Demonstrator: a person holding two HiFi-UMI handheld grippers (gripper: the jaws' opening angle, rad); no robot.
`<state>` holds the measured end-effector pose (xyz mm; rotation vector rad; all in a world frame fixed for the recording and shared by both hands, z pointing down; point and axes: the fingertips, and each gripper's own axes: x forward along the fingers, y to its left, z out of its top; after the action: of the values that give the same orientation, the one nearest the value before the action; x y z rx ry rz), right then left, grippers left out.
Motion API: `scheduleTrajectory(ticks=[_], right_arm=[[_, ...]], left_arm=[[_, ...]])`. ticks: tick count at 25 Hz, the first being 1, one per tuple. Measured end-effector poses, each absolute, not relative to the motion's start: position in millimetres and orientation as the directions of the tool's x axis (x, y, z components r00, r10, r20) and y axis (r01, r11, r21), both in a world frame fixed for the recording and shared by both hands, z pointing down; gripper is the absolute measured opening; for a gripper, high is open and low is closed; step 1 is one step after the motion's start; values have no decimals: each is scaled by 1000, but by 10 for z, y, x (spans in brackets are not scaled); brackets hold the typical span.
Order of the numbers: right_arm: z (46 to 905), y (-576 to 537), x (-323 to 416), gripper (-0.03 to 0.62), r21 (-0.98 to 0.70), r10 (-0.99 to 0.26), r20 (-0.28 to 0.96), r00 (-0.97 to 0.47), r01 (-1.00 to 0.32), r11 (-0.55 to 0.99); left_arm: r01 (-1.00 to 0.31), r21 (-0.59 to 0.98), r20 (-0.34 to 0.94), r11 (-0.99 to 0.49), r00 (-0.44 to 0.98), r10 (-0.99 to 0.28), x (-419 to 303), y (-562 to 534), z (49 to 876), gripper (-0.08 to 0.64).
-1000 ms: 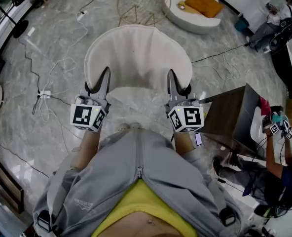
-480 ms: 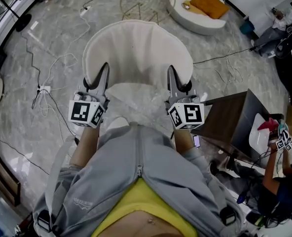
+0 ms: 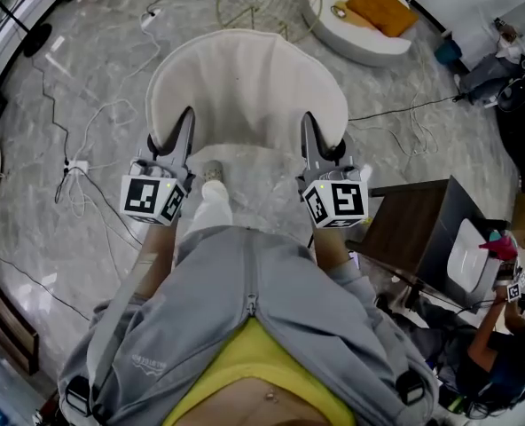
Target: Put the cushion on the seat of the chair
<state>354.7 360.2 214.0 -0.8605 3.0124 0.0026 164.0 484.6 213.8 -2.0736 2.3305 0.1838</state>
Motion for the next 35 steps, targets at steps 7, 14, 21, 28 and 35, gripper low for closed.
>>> scheduleTrajectory(ticks=[7,14,21,28,35], right_arm=[[2166,2921,2661,74,-1,-543,-2,-840,-543,840],[2181,2335,1859,77,0,-572,0,-820,-572,820],[2234,1916,1312,78,6,-601,6,-799,-601,799],[2252,1702,1058,78,20,-611,15,-791,-611,791],[2289,1501,862,80,27,-620,14,-785,-619,785]], left_arm=[[-991,97,-94,91,-100,-991,736,4132,2172,72],[-994,94,-94,52,-61,-994,-101,3504,2198,72],[-994,110,-98,14,-25,-995,-680,3024,2271,72],[-992,122,-99,3,-16,-995,-958,2778,2306,72],[-992,127,-106,-9,-5,-994,-1169,2547,2355,72]])
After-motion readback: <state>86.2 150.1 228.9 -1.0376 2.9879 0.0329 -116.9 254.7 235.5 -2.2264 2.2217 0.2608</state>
